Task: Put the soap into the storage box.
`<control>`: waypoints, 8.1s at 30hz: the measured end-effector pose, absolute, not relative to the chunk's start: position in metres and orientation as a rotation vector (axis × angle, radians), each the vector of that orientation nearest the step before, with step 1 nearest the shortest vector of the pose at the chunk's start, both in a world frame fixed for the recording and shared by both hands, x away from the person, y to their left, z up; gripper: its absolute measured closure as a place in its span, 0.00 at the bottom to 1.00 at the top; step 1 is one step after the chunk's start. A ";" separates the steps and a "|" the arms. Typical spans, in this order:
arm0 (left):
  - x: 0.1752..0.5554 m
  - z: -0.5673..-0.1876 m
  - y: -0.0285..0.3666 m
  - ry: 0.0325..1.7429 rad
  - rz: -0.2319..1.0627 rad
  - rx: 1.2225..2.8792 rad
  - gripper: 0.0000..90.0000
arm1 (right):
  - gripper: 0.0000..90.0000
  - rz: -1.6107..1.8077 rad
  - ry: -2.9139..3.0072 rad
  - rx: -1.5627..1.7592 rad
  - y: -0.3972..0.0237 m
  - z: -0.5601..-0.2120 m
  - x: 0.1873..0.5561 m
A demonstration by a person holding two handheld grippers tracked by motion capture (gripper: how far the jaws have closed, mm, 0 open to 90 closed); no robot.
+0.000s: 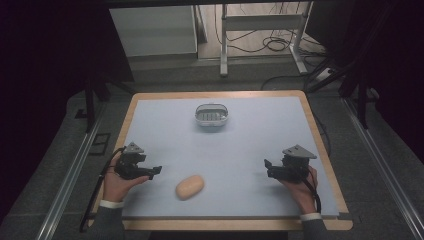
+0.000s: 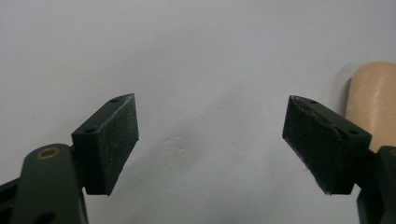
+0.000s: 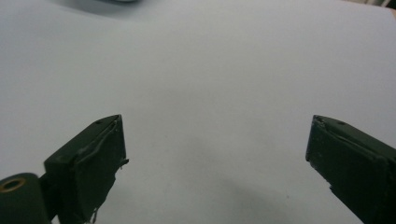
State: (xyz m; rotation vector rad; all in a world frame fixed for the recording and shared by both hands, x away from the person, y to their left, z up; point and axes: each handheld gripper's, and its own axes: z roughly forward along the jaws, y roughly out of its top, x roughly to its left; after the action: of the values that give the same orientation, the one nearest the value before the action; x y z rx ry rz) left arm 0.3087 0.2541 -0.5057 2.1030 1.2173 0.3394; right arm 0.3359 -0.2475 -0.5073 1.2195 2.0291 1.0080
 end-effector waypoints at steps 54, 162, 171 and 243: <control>0.306 -0.474 0.232 1.108 0.327 2.210 0.21 | 0.14 1.029 1.998 1.235 -0.272 -0.497 0.307; 0.309 -0.482 0.150 0.910 0.180 2.411 0.36 | 0.14 0.981 1.958 1.297 -0.283 -0.503 0.309; 0.314 -0.470 0.154 0.912 0.212 2.394 0.36 | 0.14 0.977 1.958 1.301 -0.283 -0.504 0.309; 0.390 -0.424 0.138 0.881 0.309 2.390 0.36 | 0.14 0.958 1.954 1.321 -0.290 -0.507 0.312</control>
State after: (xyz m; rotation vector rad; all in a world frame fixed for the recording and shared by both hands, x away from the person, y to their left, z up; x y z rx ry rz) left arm 0.3897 0.1376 -0.4245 2.3904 0.8810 0.3093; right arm 0.3116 -0.2896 -0.5073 1.3209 1.9541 0.9578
